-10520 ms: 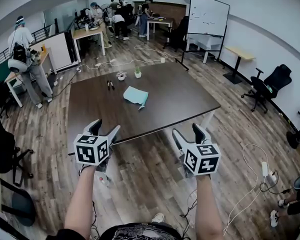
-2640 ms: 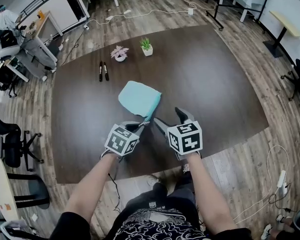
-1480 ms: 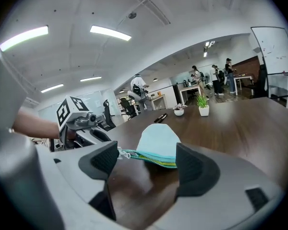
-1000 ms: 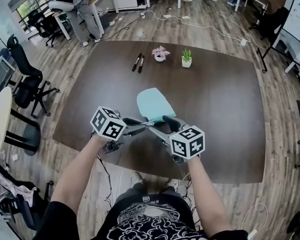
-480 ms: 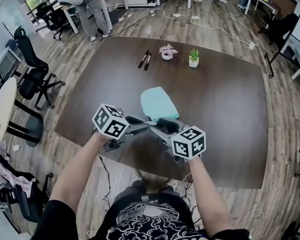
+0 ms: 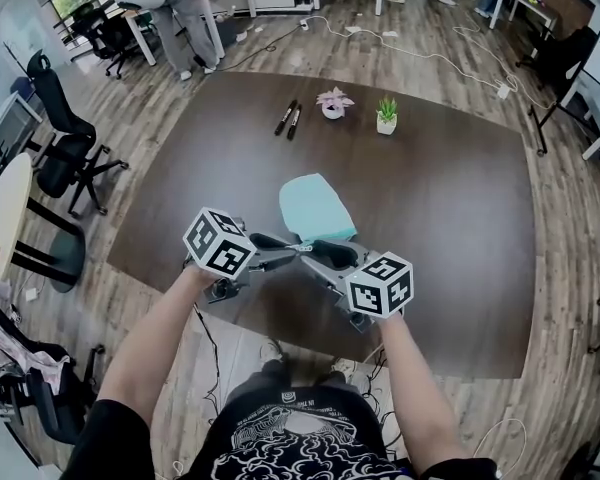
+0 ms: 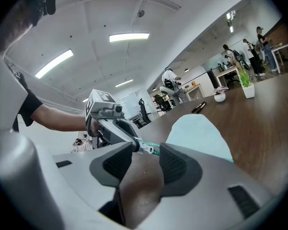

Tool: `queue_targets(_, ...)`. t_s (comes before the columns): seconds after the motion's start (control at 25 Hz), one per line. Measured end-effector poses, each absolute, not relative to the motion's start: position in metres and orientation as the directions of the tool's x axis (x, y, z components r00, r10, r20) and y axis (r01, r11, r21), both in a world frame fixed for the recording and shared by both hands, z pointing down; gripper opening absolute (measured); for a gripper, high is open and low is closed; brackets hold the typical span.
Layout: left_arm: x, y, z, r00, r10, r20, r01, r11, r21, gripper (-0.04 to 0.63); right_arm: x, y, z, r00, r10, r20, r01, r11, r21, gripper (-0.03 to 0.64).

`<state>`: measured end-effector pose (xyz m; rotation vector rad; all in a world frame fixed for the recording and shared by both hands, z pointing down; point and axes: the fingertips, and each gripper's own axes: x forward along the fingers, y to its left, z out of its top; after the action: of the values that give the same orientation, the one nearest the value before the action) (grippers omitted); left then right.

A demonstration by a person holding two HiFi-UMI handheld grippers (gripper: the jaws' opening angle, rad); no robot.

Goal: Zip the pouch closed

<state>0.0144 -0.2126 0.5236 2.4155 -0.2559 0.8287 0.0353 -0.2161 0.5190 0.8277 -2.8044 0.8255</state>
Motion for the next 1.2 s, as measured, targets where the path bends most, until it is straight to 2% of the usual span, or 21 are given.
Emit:
queue_targets(0.48, 0.012, -0.212, 0.525, 0.785, 0.018, 0.619, -0.338, -0.825, 0.453, 0.023, 0.028, -0.212, 0.517, -0.900, -0.391, 0.192, -0.431, 0.734, -0.525, 0.140)
queue_targets(1.2, 0.011, -0.209, 0.527, 0.791, 0.014, 0.611, -0.341, -0.820, 0.460, 0.023, 0.023, -0.206, 0.524, -0.900, -0.368, 0.235, -0.436, 0.746, -0.503, 0.052)
